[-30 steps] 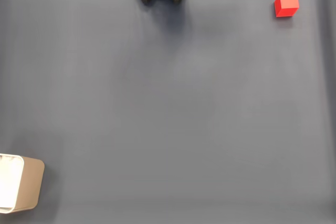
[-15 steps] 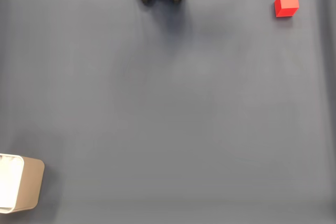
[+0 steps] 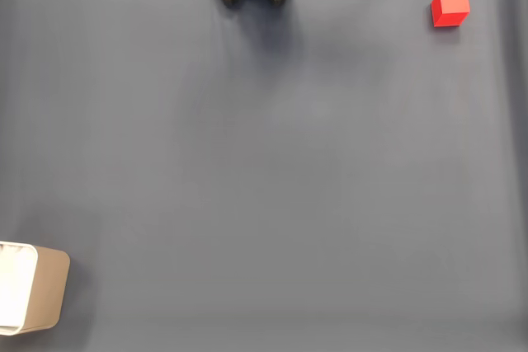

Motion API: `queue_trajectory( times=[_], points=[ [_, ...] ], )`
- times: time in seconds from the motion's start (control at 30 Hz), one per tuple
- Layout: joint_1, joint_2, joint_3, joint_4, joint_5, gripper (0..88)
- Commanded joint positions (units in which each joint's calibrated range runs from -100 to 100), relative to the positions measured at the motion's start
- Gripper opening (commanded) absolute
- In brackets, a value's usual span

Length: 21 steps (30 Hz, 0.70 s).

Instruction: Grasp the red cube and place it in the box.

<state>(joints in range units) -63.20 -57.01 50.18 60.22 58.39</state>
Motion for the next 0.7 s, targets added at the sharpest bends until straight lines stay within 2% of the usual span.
queue_trajectory(
  times=[0.0, 0.67],
  points=[
    [0.3, 1.0, 0.5, -2.9, 0.4, 38.3],
    [0.3, 7.7, 9.5, -16.7, 2.1, 42.6]
  ],
)
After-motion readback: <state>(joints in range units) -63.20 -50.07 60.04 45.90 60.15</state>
